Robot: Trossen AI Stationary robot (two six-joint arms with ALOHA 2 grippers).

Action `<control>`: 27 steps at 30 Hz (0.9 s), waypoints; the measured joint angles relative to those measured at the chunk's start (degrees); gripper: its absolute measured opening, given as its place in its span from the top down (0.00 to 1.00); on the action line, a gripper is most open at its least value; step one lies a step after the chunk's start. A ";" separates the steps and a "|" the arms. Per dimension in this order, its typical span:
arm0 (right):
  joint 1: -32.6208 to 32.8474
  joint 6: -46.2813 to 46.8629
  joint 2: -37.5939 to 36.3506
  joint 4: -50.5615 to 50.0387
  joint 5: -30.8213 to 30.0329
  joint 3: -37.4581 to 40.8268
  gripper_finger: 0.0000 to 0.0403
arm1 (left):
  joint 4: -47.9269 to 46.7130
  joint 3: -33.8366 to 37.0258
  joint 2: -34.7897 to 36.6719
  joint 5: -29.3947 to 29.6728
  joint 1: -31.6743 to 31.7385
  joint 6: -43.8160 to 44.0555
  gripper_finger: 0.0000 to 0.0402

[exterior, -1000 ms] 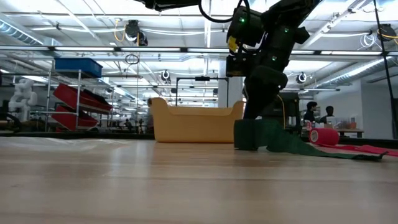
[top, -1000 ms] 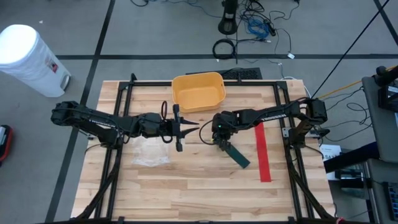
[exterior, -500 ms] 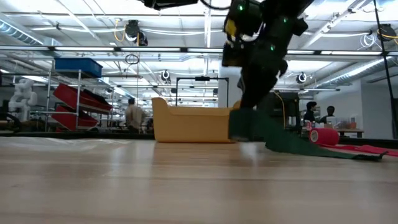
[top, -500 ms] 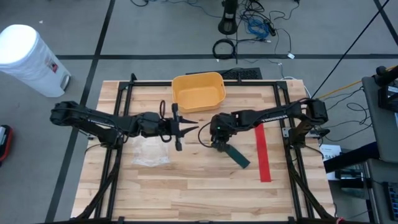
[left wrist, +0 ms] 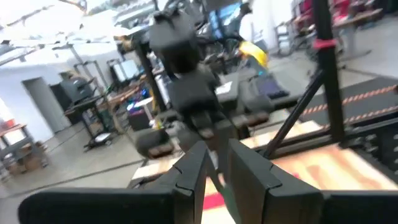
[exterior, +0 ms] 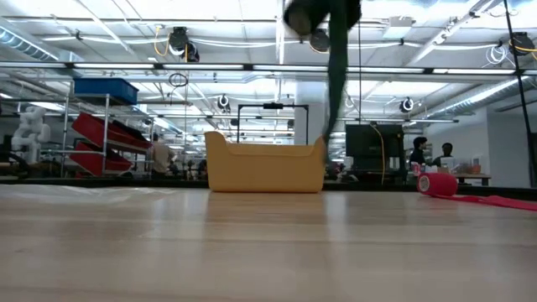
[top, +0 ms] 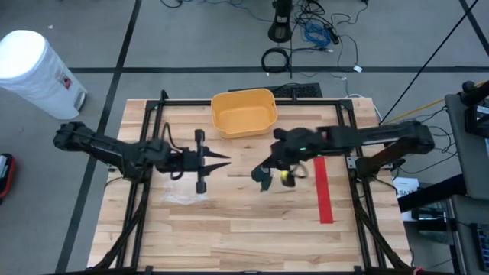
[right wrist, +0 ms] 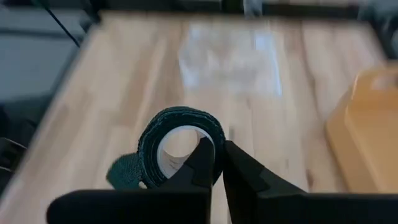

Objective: Roll bandage
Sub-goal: Roll the green bandage

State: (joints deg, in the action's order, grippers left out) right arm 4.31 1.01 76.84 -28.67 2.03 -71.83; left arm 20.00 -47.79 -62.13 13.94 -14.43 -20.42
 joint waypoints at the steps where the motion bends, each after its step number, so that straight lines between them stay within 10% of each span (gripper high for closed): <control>1: 0.60 -0.10 -1.64 0.62 0.01 0.00 0.97 | 0.73 0.01 0.01 -0.16 -0.68 -0.54 0.82; 14: 5.97 -5.42 -16.60 9.46 -0.58 0.00 0.97 | 18.54 0.00 -7.09 -3.13 -4.08 -7.49 0.82; 27: 5.93 -7.58 -15.28 11.87 -0.79 0.00 0.97 | 21.16 -12.20 -22.51 -4.44 -6.22 -10.11 0.68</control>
State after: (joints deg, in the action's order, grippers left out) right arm 10.24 -6.57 61.57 -16.81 1.24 -71.83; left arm 41.16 -59.99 -84.65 9.50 -20.65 -30.52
